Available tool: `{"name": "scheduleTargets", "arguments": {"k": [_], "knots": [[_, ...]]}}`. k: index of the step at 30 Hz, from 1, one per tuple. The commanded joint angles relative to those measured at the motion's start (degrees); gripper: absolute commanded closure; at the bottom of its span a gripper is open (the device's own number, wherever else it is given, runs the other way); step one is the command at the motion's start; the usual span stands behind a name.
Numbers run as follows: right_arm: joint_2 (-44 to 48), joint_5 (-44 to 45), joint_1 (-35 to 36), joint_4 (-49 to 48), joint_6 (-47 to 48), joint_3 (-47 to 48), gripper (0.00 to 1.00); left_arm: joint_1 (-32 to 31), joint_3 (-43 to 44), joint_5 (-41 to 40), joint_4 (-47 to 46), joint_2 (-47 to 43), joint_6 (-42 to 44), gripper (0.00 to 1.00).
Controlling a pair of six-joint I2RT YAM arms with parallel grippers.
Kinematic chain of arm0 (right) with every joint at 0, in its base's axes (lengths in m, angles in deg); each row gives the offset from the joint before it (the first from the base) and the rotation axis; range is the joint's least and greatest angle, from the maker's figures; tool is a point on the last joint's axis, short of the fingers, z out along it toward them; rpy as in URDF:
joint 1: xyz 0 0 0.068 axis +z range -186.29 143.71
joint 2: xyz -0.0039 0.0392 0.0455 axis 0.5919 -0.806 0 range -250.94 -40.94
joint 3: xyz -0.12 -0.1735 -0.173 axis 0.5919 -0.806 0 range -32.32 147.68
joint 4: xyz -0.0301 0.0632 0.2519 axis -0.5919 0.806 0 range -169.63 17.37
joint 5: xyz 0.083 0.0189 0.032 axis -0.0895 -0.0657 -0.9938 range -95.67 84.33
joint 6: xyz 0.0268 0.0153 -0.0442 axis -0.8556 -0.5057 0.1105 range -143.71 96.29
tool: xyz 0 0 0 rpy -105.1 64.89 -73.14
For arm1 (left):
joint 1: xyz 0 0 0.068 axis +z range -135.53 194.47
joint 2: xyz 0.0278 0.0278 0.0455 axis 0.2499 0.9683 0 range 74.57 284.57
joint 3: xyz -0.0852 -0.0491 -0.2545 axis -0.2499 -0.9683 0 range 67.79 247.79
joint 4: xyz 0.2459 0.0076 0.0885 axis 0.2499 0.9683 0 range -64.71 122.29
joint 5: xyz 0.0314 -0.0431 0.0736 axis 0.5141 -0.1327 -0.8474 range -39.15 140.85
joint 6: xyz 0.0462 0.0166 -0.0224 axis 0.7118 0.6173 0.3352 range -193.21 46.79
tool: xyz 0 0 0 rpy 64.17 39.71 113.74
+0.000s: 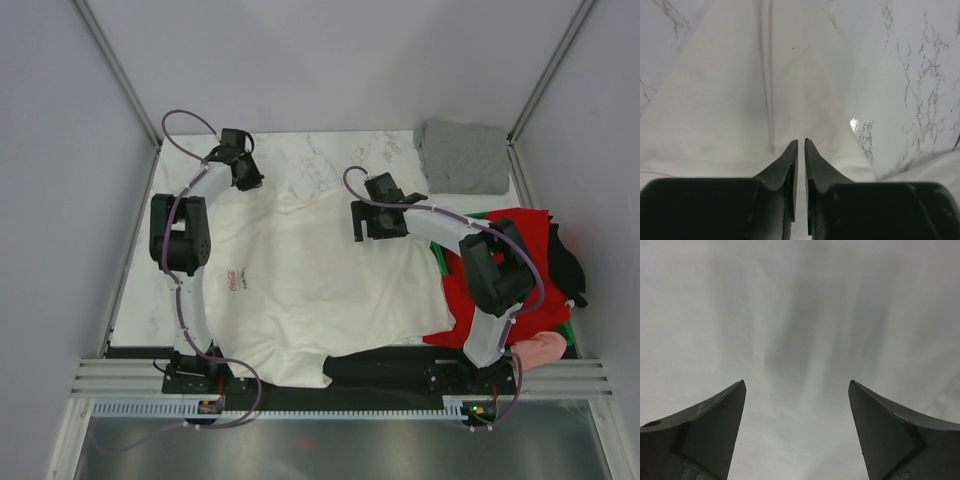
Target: Fold and stack the t-shirts
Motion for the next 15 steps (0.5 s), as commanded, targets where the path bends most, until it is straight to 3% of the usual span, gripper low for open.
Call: {"name": "scheduleTargets", "arguments": {"k": [1,9,15], "knots": [[3.4,0.2,-0.1,-1.0,0.2,-0.5,0.08,-0.2,-0.8,-0.4,-0.7,-5.6,-1.6,0.81],[4.9,0.5,-0.1,-0.9,0.1,-2.2,0.08,-0.2,-10.0,-1.8,-4.6,-9.1,-1.9,0.58],[4.7,0.5,-0.1,-1.0,0.1,-2.8,0.08,-0.2,-10.7,-1.2,-6.0,-7.6,-2.2,0.56]]}}
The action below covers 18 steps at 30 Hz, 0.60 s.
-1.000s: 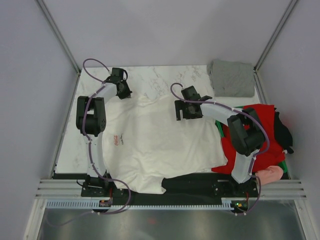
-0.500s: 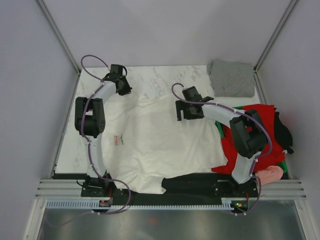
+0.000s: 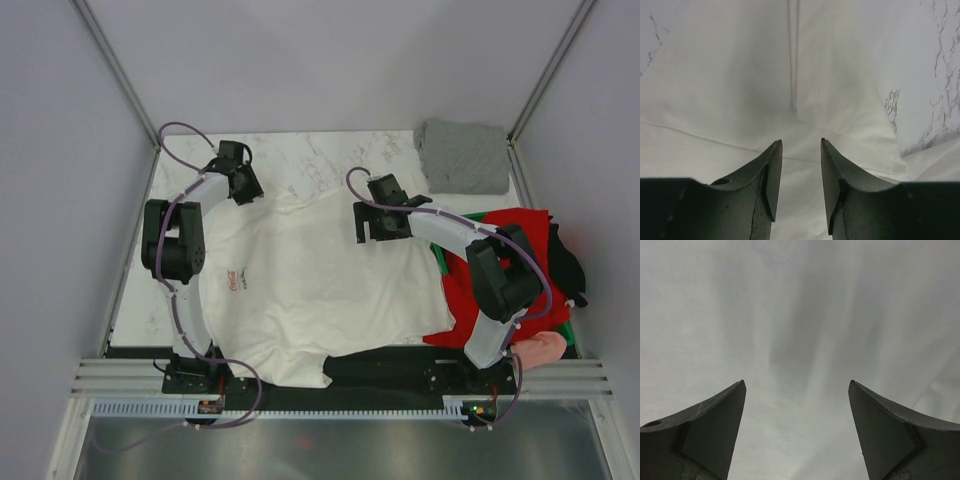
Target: Fold and stack the t-shirts
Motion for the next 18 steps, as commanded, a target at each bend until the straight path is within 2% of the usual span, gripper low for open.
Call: {"name": "scheduleTargets", "arguments": {"k": [1,18], "knots": [[1.6,0.6,-0.1,-1.2,0.1,-0.7,0.08,-0.2,0.9,-0.7,-3.6,-0.5,-1.7,0.57],[0.7,0.8,-0.1,-1.8,0.3,-1.4,0.09,-1.0,4.0,-1.2,-3.0,3.0,-2.5,0.60]]}}
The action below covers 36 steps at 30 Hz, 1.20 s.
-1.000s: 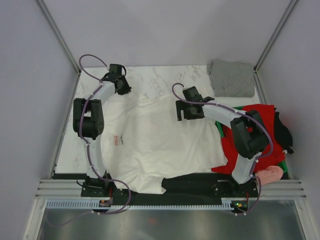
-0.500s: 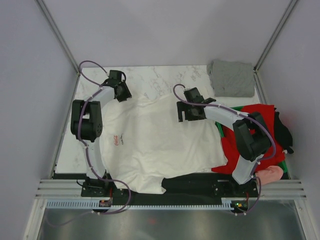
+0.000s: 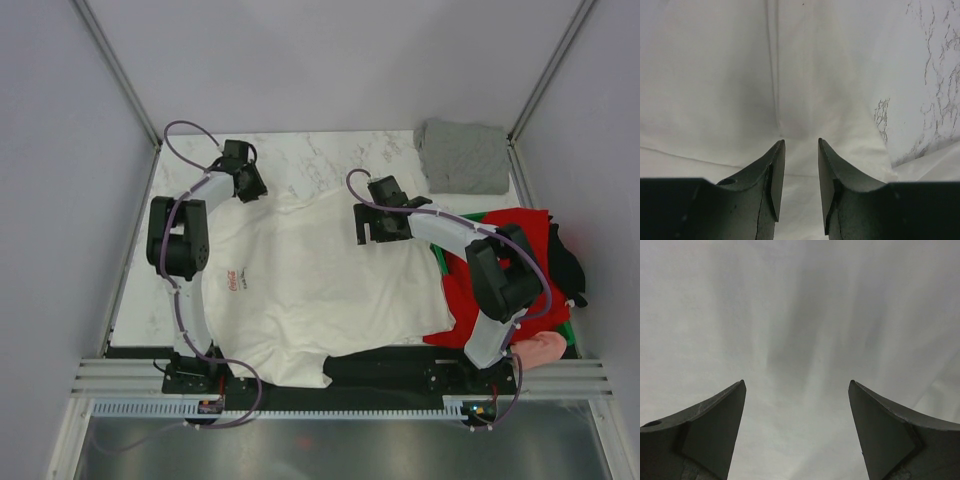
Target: Fold and stack the t-shirts
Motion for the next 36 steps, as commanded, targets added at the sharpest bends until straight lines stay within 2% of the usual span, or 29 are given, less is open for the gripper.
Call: {"name": "scheduleTargets", "arguments": {"k": [1,21,29,30,31,32,36], "knots": [[0.7,0.9,-0.1,-1.5,0.3,-0.8,0.09,-0.2,2.0,-1.4,-1.1,0.7,-2.0,0.61],[-0.6,0.3,-0.2,-2.7,0.1,-1.7,0.09,-0.2,3.3,-2.6,-1.1,3.4,-2.3,0.60],[-0.8,0.4,-0.2,-2.9,0.2,-2.0,0.09,-0.5,6.3,-2.3,-1.0,5.0,-3.0,0.74],[-0.8,0.4,-0.1,-3.0,0.2,-2.0,0.09,-0.5,6.5,-2.2,-1.0,5.0,-2.9,0.78],[-0.8,0.5,-0.1,-3.0,0.2,-2.2,0.09,-0.5,6.9,-2.0,-1.0,5.1,-2.9,0.92],[-0.8,0.5,-0.1,-3.0,0.4,-2.2,0.09,-0.5,7.0,-1.9,-0.9,5.0,-2.9,0.98],[-0.7,1.0,-0.2,-3.0,0.6,-2.4,0.09,-1.1,9.3,-3.8,-0.7,3.5,-2.2,0.98]]}}
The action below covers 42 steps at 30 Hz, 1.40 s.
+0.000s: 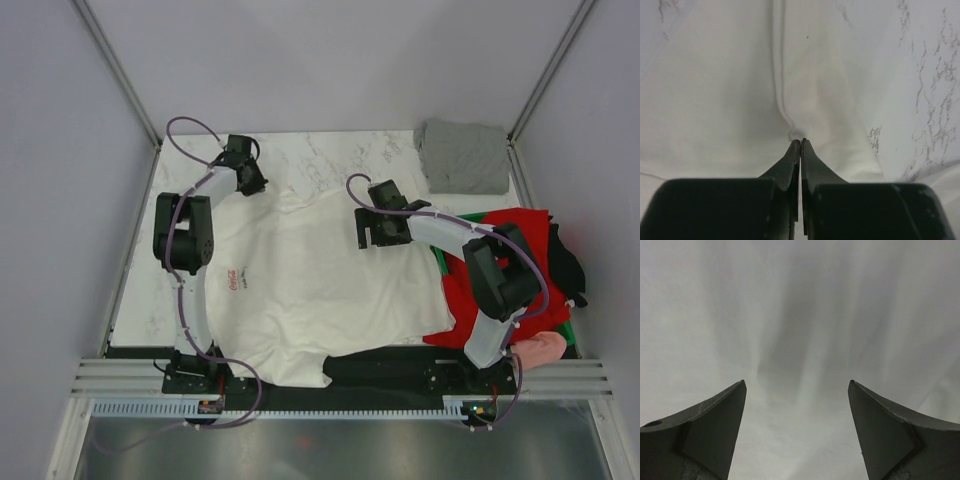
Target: Fold and stack the t-shirts
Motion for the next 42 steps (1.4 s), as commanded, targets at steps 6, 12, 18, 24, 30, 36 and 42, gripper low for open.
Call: {"name": "scheduleTargets", "arguments": {"k": [6,12,18,24,30,36,42], "knots": [[-0.5,0.6,-0.2,-1.8,0.2,0.2,0.09,-2.2,25.5,0.9,-0.5,9.0,0.2,0.98],[2.2,0.2,-0.1,-0.7,-0.3,-0.2,0.10,-4.1,49.1,5.5,14.3,13.2,1.7,0.37],[3.7,0.7,-0.1,0.5,-0.7,0.0,0.09,-4.0,4.4,-2.1,6.4,-11.2,2.0,0.37],[-1.4,2.8,-1.1,5.4,-1.0,6.0,0.07,-3.6,-18.4,-5.2,7.9,-27.6,2.1,0.39],[-11.0,2.3,-2.2,9.5,-0.6,13.6,0.05,-2.0,-29.8,-5.8,9.1,-29.1,0.4,0.43],[-20.4,1.0,-3.7,13.0,-1.2,22.5,0.05,1.9,-28.7,-3.2,10.0,-19.1,-2.2,0.51],[-30.3,-1.1,-5.5,16.8,-1.5,36.9,0.05,3.7,-10.6,-1.7,13.2,-7.1,-1.9,0.58]]}}
